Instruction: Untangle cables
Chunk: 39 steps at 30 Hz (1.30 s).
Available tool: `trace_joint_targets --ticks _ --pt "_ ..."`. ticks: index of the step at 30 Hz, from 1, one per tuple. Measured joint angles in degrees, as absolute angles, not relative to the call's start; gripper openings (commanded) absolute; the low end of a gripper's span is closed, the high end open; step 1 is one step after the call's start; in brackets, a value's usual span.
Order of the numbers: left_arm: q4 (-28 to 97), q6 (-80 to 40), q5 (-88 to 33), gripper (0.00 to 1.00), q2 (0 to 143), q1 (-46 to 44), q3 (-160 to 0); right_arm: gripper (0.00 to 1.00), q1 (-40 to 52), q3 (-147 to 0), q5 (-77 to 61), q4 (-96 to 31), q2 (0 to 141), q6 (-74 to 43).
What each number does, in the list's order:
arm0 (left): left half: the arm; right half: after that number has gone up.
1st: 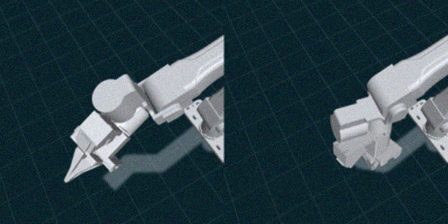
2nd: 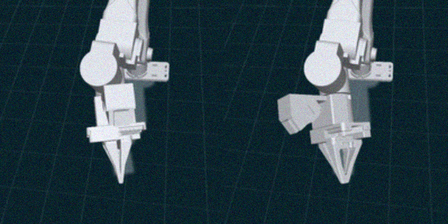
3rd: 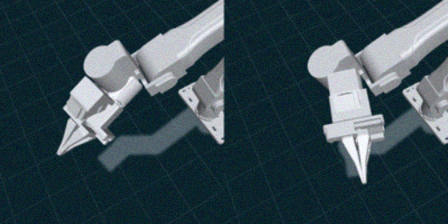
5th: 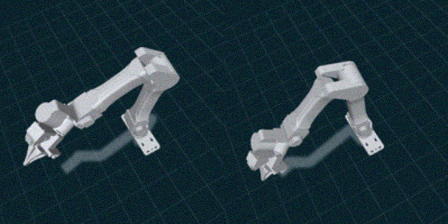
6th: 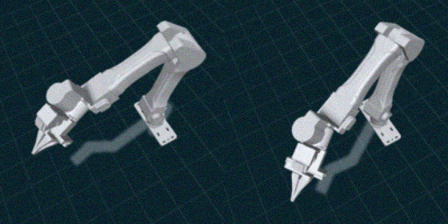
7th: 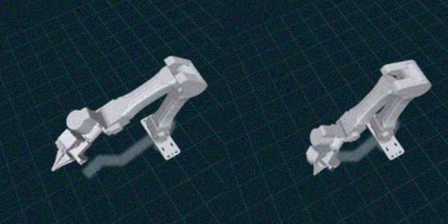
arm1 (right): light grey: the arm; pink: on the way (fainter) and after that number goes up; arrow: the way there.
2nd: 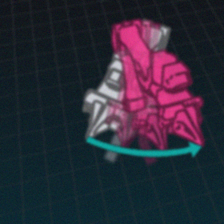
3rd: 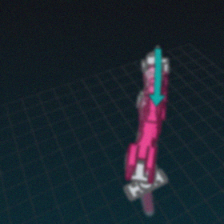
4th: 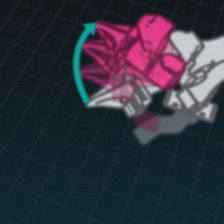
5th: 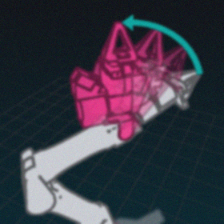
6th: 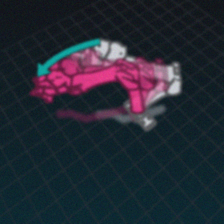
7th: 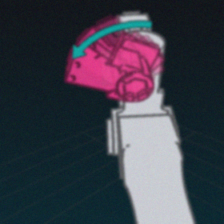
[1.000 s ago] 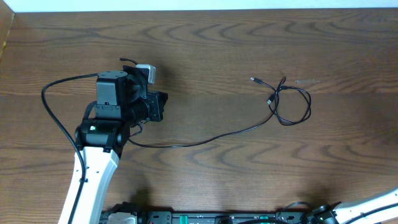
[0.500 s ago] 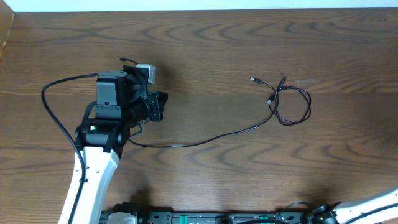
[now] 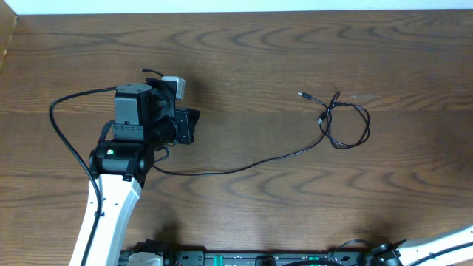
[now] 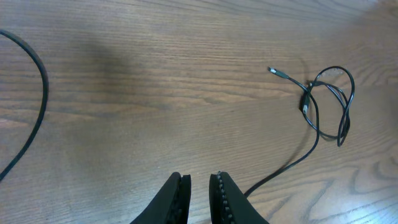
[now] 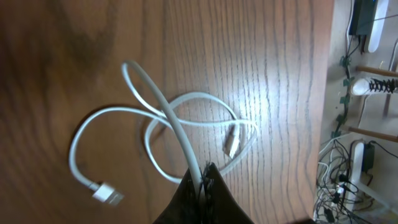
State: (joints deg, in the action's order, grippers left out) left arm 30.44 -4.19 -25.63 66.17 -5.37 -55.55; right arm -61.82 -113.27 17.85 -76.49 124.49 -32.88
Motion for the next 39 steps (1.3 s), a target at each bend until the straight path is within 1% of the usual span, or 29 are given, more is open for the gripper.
trace_joint_targets --ticks 10,12,15,18,19,22,24,27,29,34,39 --pt "30.4 -4.2 -25.6 0.17 66.2 -5.4 -55.5 0.01 -61.8 -111.7 17.9 -74.6 124.5 -32.9" --pt "30.4 -4.2 -25.6 0.17 66.2 -5.4 -55.5 0.05 -61.8 -111.7 17.9 -74.2 124.5 -32.9" --pt "30.4 -4.2 -25.6 0.17 66.2 -5.4 -55.5 0.14 -61.8 -111.7 17.8 -73.8 124.5 -32.8" --pt "30.4 -4.2 -25.6 0.17 66.2 -5.4 -55.5 0.30 -61.8 -111.7 17.5 -73.2 124.5 -32.9" --pt "30.4 -4.2 -25.6 0.17 66.2 -5.4 -55.5 0.33 -61.8 -111.7 17.3 -73.0 124.5 -32.8" --pt "30.4 -4.2 -25.6 0.17 66.2 -5.4 -55.5 0.51 -61.8 -111.7 17.0 -72.2 124.3 -32.7" --pt "30.4 -4.2 -25.6 0.17 66.2 -5.4 -55.5 0.70 -61.7 -111.7 16.8 -72.0 123.6 -32.6" --pt "30.4 -4.2 -25.6 0.17 66.2 -5.4 -55.5 0.72 -61.5 -111.9 16.5 -71.7 121.0 -32.5" --pt "30.4 -4.2 -25.6 0.17 66.2 -5.4 -55.5 0.90 -61.2 -112.5 16.5 -71.5 118.4 -32.5" --pt "30.6 -4.2 -25.6 0.17 66.2 -5.4 -55.5 0.92 -60.7 -113.7 16.0 -73.3 110.5 -32.5" --pt "31.1 -4.2 -25.6 0.16 66.2 -5.4 -55.5 0.92 -60.7 -114.1 15.9 -77.4 105.1 -32.8"
